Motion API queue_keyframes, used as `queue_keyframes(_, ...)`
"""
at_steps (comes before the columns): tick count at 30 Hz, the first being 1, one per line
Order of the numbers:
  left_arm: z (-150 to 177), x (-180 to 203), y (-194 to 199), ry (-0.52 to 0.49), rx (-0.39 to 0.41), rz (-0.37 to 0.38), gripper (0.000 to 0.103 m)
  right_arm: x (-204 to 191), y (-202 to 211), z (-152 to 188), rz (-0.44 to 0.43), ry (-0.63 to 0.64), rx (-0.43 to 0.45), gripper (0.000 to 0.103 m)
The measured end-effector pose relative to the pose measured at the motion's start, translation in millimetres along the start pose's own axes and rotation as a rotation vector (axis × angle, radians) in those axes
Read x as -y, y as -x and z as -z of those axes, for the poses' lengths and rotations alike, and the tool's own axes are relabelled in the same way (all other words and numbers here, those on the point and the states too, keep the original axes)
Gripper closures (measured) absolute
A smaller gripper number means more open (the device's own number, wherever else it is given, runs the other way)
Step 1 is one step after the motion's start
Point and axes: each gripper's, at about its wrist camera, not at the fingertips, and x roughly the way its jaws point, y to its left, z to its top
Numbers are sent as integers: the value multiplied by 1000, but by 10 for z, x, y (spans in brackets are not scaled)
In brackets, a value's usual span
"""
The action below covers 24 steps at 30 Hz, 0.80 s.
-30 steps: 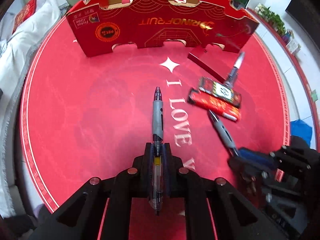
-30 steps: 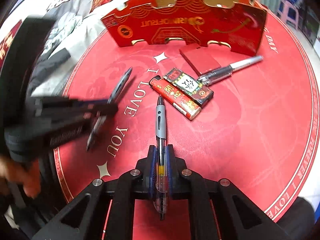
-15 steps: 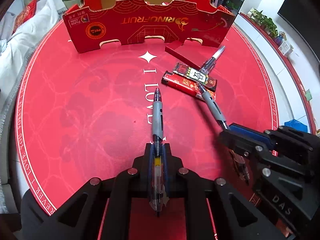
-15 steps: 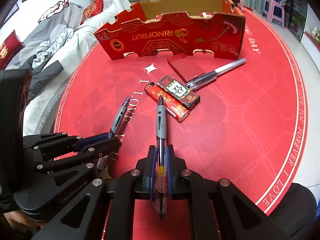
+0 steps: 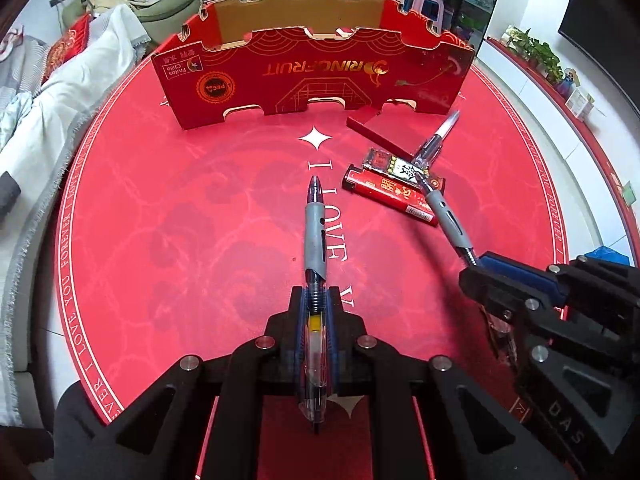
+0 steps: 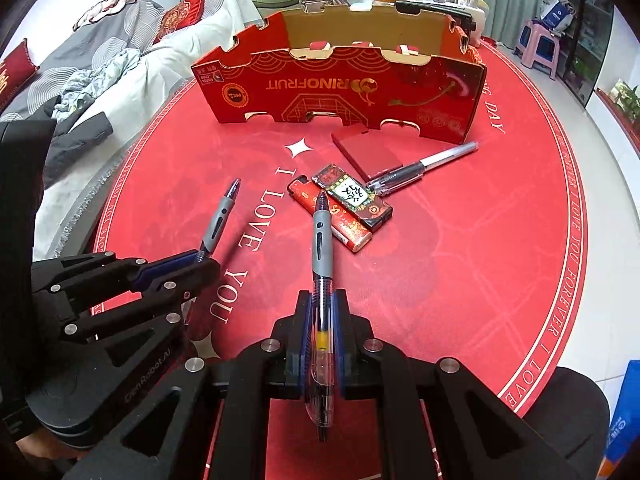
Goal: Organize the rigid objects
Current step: 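Lift both held clear pens and carry them up toward the cardboard box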
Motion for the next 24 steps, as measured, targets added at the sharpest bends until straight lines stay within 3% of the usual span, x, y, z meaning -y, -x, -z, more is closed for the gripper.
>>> queue_keyframes(24, -125, -116, 130, 43, 71, -16, 93, 242, 295, -165, 8, -107, 97, 92)
